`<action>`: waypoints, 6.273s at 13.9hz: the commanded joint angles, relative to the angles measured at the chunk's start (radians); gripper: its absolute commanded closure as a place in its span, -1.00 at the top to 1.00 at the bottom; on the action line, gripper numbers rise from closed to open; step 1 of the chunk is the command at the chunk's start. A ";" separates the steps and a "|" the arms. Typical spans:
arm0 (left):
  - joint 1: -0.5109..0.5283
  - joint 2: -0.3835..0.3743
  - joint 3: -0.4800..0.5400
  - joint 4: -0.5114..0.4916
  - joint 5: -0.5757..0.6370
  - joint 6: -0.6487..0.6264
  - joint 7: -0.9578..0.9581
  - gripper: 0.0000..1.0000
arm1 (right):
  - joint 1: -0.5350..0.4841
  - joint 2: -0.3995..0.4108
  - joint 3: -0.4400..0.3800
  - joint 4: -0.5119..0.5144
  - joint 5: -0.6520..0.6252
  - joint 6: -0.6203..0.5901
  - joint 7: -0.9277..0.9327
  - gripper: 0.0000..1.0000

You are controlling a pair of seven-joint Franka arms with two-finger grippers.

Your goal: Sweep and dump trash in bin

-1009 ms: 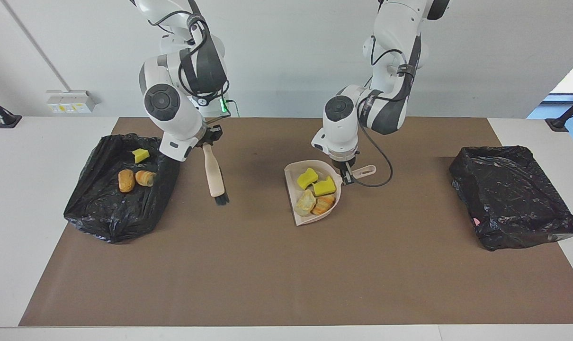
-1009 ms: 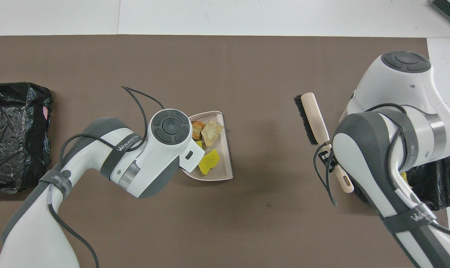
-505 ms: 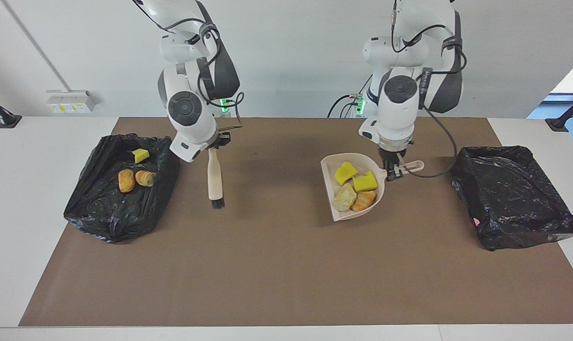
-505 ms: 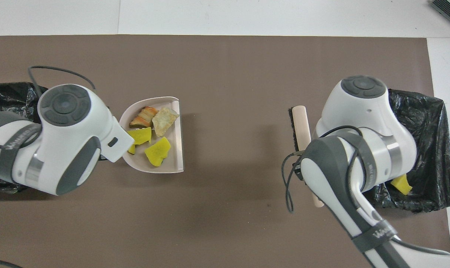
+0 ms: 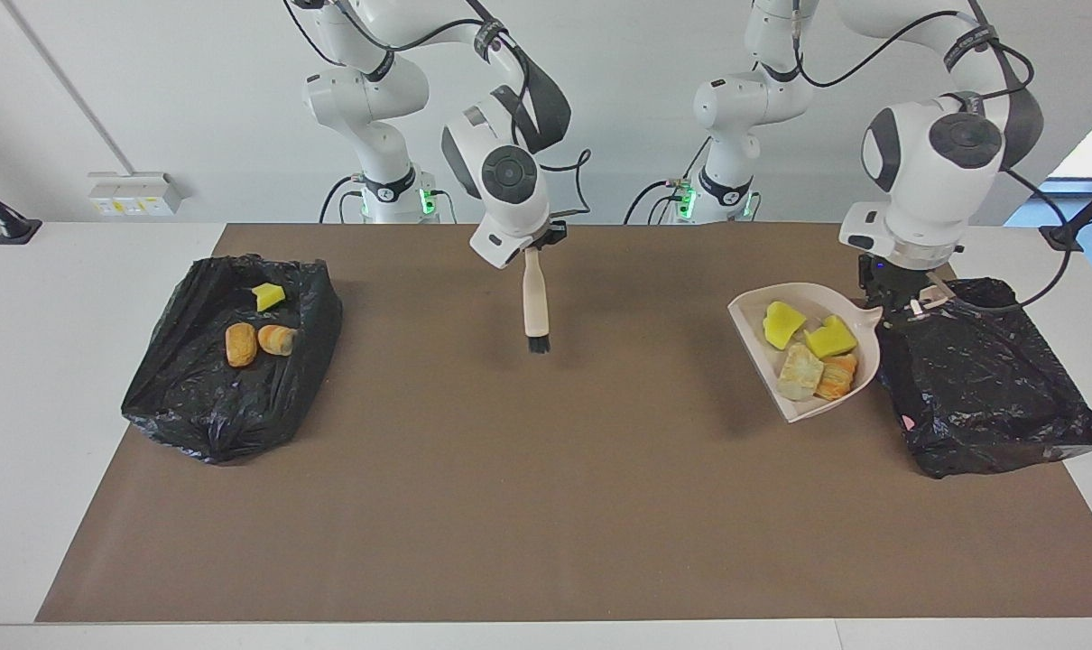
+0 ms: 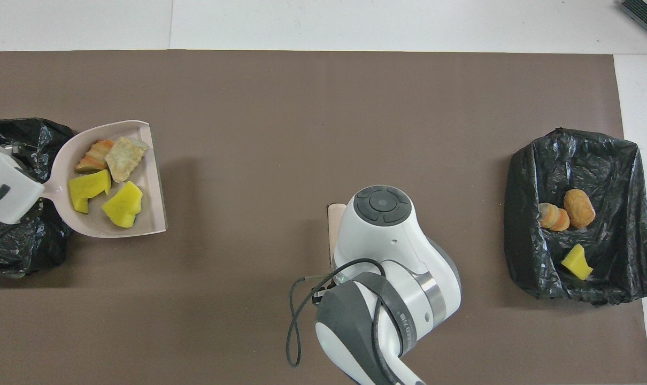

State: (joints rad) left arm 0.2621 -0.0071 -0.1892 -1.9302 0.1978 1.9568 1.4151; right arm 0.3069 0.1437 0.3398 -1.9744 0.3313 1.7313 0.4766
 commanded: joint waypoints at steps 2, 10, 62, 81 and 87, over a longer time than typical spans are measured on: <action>0.184 0.067 -0.012 0.140 -0.044 -0.003 0.183 -1.00 | 0.031 -0.009 -0.004 -0.096 0.034 0.094 0.004 -1.00; 0.341 0.190 -0.007 0.306 0.295 0.126 0.413 -1.00 | 0.086 -0.009 -0.005 -0.192 0.072 0.211 0.070 -1.00; -0.850 0.773 0.053 0.843 -0.083 -0.153 -2.064 -1.00 | -0.175 -0.222 -0.381 0.382 -0.393 -0.163 -0.330 1.00; -0.772 0.476 0.043 0.497 -0.101 -0.081 -2.036 1.00 | -0.190 -0.277 -0.452 0.413 -0.359 -0.296 -0.438 1.00; -0.513 0.074 0.040 0.165 -0.078 -0.096 -1.787 1.00 | -0.190 -0.277 -0.452 0.413 -0.351 -0.296 -0.438 1.00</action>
State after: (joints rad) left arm -0.3396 0.2334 -0.1379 -1.6078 0.1224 1.8478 -0.4966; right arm 0.1283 -0.1264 -0.1147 -1.5540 -0.0438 1.4307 0.0633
